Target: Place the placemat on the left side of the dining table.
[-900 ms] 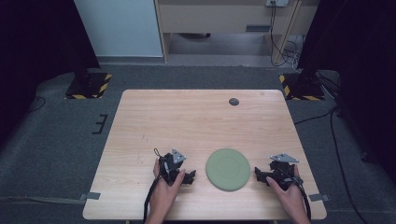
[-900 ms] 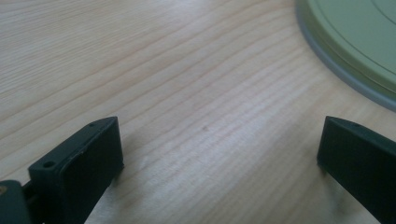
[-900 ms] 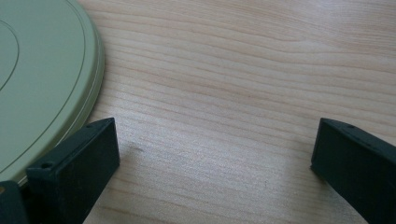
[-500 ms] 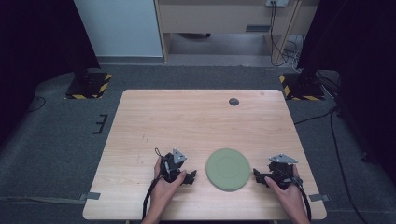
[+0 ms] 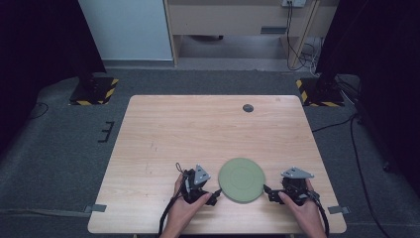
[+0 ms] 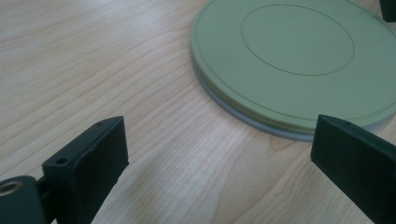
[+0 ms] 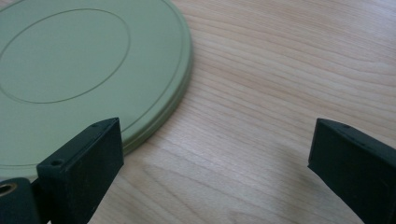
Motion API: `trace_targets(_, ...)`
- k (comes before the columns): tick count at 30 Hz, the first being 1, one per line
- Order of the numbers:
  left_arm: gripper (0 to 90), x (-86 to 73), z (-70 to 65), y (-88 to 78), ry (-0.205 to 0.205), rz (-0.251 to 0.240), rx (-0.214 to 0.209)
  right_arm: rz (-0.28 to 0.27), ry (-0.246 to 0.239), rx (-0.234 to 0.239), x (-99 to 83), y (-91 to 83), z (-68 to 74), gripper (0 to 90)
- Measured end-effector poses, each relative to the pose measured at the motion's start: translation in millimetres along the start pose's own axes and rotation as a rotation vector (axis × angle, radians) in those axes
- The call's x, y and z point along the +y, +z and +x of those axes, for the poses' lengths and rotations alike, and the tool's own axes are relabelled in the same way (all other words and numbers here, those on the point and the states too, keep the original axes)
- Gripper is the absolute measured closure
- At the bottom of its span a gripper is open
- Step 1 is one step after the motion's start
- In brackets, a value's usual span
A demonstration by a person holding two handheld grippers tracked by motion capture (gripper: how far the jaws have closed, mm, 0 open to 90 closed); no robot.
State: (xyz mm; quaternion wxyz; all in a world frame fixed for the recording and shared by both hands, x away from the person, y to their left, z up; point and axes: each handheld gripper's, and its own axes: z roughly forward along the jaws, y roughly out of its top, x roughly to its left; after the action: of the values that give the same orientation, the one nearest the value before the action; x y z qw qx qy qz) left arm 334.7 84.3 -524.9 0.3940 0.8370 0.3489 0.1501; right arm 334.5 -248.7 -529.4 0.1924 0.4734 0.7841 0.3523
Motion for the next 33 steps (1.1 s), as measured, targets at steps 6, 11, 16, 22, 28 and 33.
trace_targets(6, 3.8, 4.2, -13.8, 9.1, 0.039, 0.002, -0.003, 0.003, -0.017, 0.007, -0.2, 0.8, 3.1, 4.0)
trace_targets(11, 3.4, 6.1, -17.5, 16.3, 0.042, 0.017, 0.009, 0.008, -0.016, 0.014, -0.4, 0.4, 3.2, 4.3)
trace_targets(16, 2.3, 6.2, -16.3, 16.6, 0.031, 0.018, 0.01, 0.009, -0.016, 0.017, -0.4, 0.2, 4.3, 4.4)
trace_targets(22, 1.6, 8.0, -16.3, 18.3, 0.032, 0.017, 0.038, 0.003, -0.005, -0.003, 0.0, 1.4, 5.0, 3.5)
trace_targets(28, 1.5, 8.7, -14.4, 20.0, 0.026, 0.011, 0.055, 0.0, 0.011, -0.027, 1.4, 4.4, 5.2, 1.5)
trace_targets(33, 2.5, 9.1, -14.9, 20.0, 0.033, 0.005, 0.069, -0.003, 0.016, -0.032, 2.2, 4.8, 5.5, 4.1)
